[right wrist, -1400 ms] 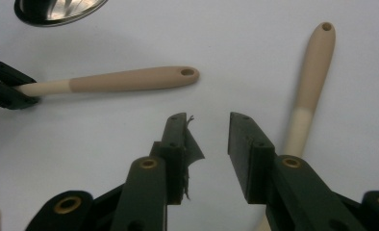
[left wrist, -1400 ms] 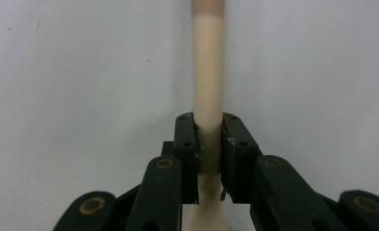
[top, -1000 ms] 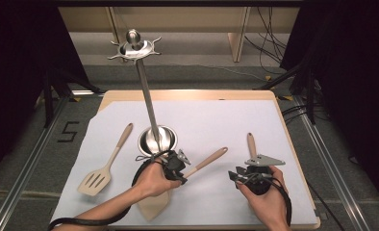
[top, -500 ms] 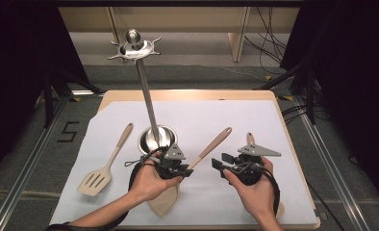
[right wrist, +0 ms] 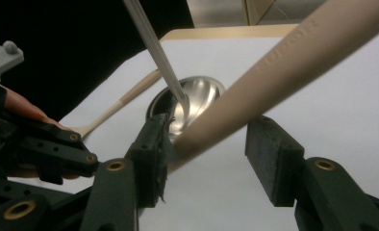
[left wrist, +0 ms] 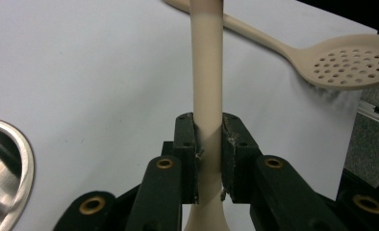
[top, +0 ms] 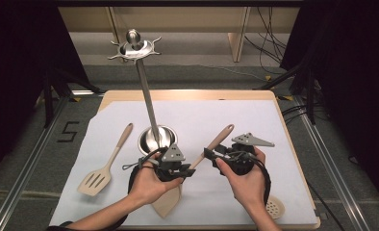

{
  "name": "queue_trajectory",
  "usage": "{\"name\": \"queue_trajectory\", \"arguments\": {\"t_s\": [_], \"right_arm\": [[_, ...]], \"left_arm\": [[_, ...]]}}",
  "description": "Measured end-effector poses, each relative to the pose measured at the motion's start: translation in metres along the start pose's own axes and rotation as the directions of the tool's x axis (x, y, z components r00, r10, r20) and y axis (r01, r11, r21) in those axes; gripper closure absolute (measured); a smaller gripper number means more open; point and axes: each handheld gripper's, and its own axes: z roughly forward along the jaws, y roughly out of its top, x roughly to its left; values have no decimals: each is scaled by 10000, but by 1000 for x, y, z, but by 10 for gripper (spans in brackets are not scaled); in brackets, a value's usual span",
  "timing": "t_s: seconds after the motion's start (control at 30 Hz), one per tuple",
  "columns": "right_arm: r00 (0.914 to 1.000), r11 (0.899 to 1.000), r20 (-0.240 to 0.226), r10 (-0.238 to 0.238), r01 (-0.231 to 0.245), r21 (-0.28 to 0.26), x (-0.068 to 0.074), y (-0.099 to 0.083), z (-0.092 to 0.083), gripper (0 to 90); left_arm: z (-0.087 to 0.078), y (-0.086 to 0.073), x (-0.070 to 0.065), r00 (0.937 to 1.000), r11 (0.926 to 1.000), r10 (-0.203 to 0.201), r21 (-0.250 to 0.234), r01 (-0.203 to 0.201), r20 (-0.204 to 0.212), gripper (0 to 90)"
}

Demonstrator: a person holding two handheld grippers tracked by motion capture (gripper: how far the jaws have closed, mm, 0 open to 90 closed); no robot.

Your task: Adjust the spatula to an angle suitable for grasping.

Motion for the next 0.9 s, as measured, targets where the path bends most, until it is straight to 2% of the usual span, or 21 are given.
{"name": "queue_trajectory", "arguments": {"t_s": [0.03,0.07,0.1,0.13,0.17,0.2,0.23,0.37,0.4,0.43,0.47,0.53,0.57,0.6,0.63,0.7,0.77,0.8,0.83,0.9], "right_arm": [[10000,10000,-56,-57,57,-42,1,2,0,532],[10000,9999,-79,-58,57,-89,1,3,0,542],[9999,9999,-144,64,-66,-97,3,5,0,556],[9999,9999,-132,69,-70,-134,4,6,-1,572],[9995,9997,-321,-59,51,-247,5,9,-1,592],[9992,9997,-374,103,-111,-230,7,10,-2,612],[9987,9995,-515,-20,5,-306,8,13,-2,635],[9943,9985,-1061,-84,26,-547,21,23,-6,716],[9918,9985,-1274,81,-148,-519,25,25,-8,737],[9872,9976,-1592,-73,-38,-696,26,28,-8,755],[9832,9977,-1824,-116,-9,-681,28,31,-9,759],[9815,9969,-1839,-533,415,-673,33,35,-10,762],[9801,9963,-1875,-648,531,-672,35,37,-10,762],[9771,9946,-1933,-890,766,-705,36,39,-10,762],[9762,9948,-1968,-906,797,-630,38,40,-12,762],[9667,9899,-2170,-1357,1230,-710,39,43,-11,762],[9572,9870,-2425,-1583,1466,-655,40,44,-13,762],[9474,9814,-2575,-1902,1763,-762,40,44,-12,762],[9419,9804,-2726,-1962,1836,-712,41,45,-14,762],[9233,9740,-3099,-2267,2142,-742,42,45,-15,762]], "left_arm": [[0,0,-1,9999,9998,-165,-60,164,-42,780],[-2,1,0,10000,10000,53,-8,-53,-24,779],[-2,1,-1,9999,9998,-113,-140,113,-3,779],[-3,1,-1,10000,9997,-97,-221,97,14,779],[-4,2,0,9999,9997,136,-208,-136,-32,778],[-4,2,-2,10000,9989,-9,-458,7,-45,777],[-5,2,-4,9998,9988,-159,-455,153,-122,777],[-10,5,-3,10000,9966,5,-821,-7,-20,774],[-11,6,-3,10000,9962,-79,-871,75,-38,774],[-12,6,-3,9999,9950,-115,-992,112,-26,773],[-13,8,-1,9999,9940,123,-1086,-117,43,771],[-17,10,2,9997,9902,64,-1397,-32,220,753],[-20,12,5,9990,9880,270,-1533,-211,367,731],[-23,13,8,9982,9861,314,-1647,-227,506,700],[-24,14,11,9963,9825,372,-1850,-224,769,652],[-28,15,17,9907,9772,338,-2125,-51,1318,564],[-31,15,22,9810,9758,688,-2170,-283,1814,517],[-31,14,24,9758,9741,757,-2242,-285,2051,513],[-33,14,26,9716,9743,855,-2224,-352,2207,512],[-34,13,29,9627,9759,838,-2168,-270,2574,532]]}}
